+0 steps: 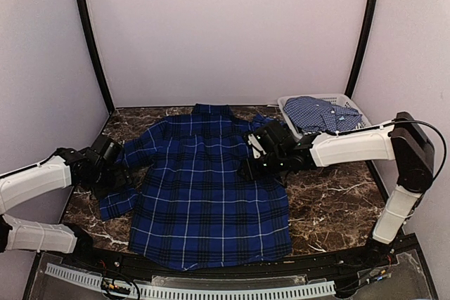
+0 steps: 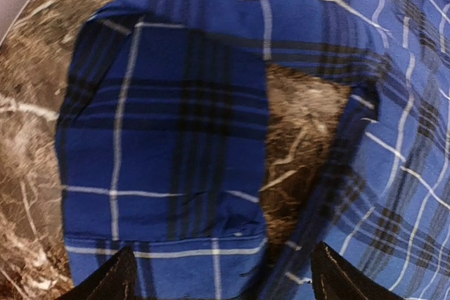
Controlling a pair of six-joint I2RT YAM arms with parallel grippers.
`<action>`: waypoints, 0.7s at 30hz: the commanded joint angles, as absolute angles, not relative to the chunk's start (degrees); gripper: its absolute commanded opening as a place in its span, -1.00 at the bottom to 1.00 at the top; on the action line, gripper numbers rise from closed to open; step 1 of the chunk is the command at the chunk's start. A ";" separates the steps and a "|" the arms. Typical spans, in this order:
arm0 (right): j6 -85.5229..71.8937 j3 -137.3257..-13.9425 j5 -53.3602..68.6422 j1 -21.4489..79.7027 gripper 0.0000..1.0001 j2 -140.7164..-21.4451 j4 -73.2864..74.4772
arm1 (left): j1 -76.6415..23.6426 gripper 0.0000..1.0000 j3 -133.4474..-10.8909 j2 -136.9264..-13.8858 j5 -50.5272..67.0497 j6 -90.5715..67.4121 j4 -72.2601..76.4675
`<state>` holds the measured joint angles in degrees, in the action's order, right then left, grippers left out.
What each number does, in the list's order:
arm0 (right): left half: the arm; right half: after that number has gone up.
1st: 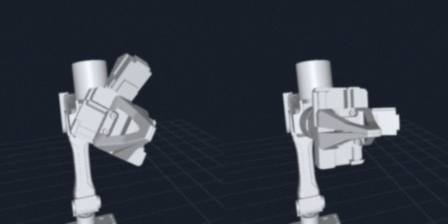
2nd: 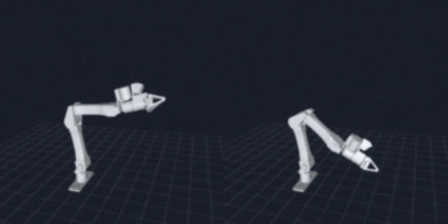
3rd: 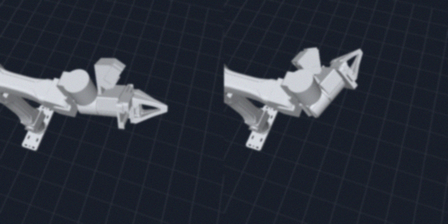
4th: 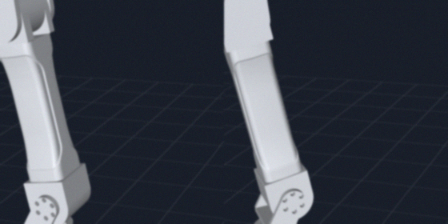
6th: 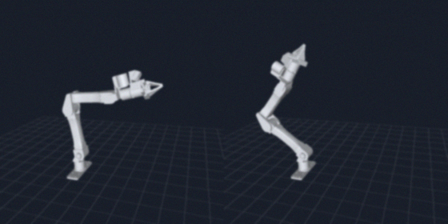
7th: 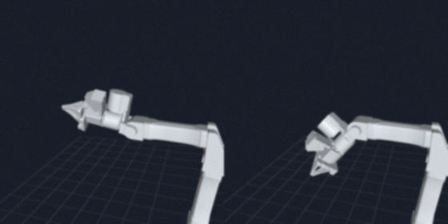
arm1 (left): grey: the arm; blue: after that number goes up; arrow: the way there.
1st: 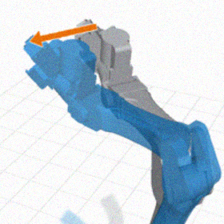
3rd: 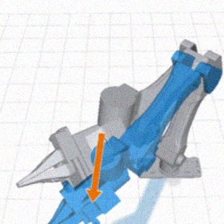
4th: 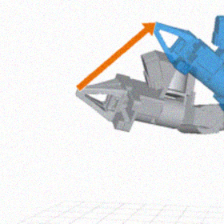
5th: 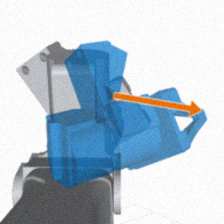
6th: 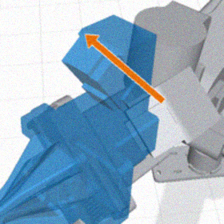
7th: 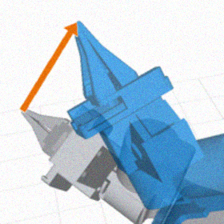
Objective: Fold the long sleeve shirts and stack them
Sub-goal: Pick up the sleeve from the center of the board.
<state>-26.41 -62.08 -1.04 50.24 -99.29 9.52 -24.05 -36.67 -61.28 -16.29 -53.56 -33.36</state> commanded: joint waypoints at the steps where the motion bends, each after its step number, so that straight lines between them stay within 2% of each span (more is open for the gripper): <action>1: -26.48 -61.10 -0.52 50.05 -0.03 -97.95 6.95 | -23.99 0.68 -33.40 -59.39 -21.51 -62.52 -43.89; 12: -26.94 -59.83 -0.24 50.10 -0.02 -96.99 6.16 | -23.21 0.65 -25.51 -58.17 -17.99 -72.85 -43.15; 18: -26.63 -59.66 1.02 50.10 -0.02 -96.87 6.30 | -22.16 0.52 -21.65 -56.54 -15.37 -74.93 -38.36; 20: -26.64 -59.66 1.47 50.10 -0.02 -96.84 6.25 | -22.03 0.35 -21.35 -56.59 -15.83 -75.38 -38.28; 21: -26.57 -59.65 1.57 50.10 -0.01 -96.81 6.20 | -21.96 0.18 -21.07 -56.56 -16.33 -75.71 -38.16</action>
<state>-26.63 -59.99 0.08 50.24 -98.70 8.10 -22.59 -23.31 -56.55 -17.26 -73.10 -39.94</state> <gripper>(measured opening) 0.491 0.693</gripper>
